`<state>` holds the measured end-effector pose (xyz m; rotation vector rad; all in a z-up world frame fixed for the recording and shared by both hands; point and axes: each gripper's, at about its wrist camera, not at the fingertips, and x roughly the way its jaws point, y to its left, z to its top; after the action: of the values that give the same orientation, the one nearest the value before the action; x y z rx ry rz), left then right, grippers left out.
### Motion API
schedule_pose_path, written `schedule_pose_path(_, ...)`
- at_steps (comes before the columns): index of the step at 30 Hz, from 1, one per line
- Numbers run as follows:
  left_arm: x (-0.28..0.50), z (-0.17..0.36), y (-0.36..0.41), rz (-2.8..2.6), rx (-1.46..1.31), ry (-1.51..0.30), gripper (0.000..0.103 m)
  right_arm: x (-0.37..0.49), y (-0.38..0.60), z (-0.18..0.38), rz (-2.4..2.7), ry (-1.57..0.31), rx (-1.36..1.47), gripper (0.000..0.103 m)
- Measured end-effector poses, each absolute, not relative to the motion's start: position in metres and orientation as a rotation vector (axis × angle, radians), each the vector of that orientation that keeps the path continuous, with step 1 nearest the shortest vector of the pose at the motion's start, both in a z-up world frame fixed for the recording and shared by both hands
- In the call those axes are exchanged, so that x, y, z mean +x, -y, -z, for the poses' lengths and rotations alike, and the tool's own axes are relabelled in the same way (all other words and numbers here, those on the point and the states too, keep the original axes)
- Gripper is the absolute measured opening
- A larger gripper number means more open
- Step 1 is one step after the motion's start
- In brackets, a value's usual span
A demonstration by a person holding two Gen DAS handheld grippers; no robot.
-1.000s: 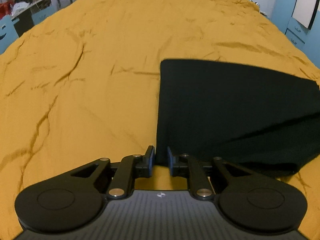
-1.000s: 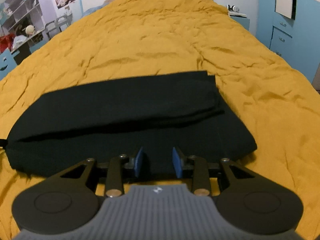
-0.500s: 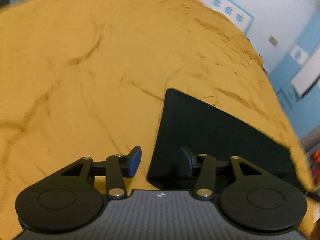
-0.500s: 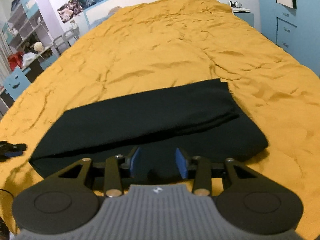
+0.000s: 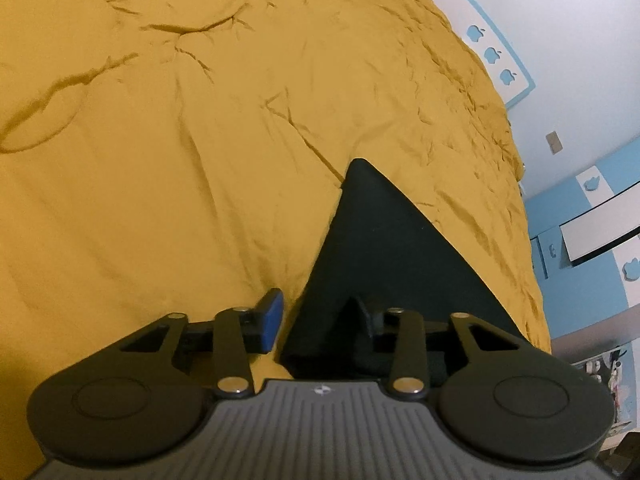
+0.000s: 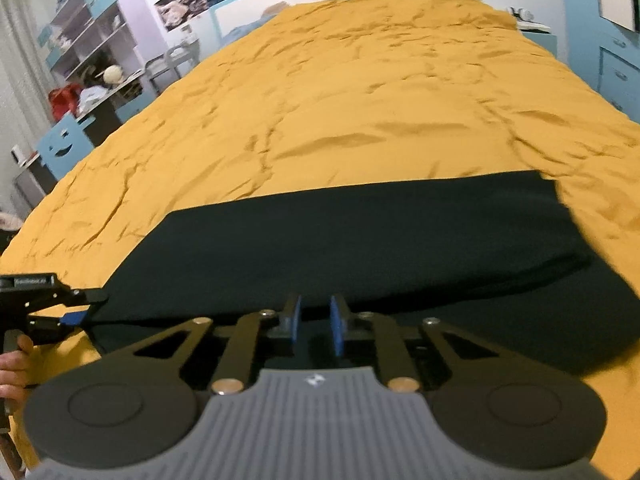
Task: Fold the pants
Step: 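Grasp a corner of the folded pants with the left gripper and lift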
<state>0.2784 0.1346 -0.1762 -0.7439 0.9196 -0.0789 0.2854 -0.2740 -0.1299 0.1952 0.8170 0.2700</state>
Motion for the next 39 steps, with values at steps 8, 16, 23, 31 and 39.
schedule_pose_path(8,0.282,0.177,-0.134,0.075,-0.784,-0.914,0.017,0.301,0.240,0.150,-0.277,-0.840,0.072,0.002)
schedule_pose_path(16,0.286,0.144,-0.113,0.061,-0.665,-0.860,0.009,0.306,0.248,0.153,-0.285,-0.882,0.111,0.001)
schedule_pose_path(23,0.294,0.072,-0.059,0.135,-0.539,-0.767,0.008,0.293,0.299,0.123,-0.229,-0.836,0.222,0.006)
schedule_pose_path(31,0.300,0.030,0.066,0.285,-0.296,-0.755,0.008,0.275,0.363,0.101,-0.204,-0.809,0.363,0.006)
schedule_pose_path(39,0.310,0.075,0.168,0.390,-0.130,-0.903,0.008,0.254,0.395,0.110,-0.202,-0.808,0.435,0.006)
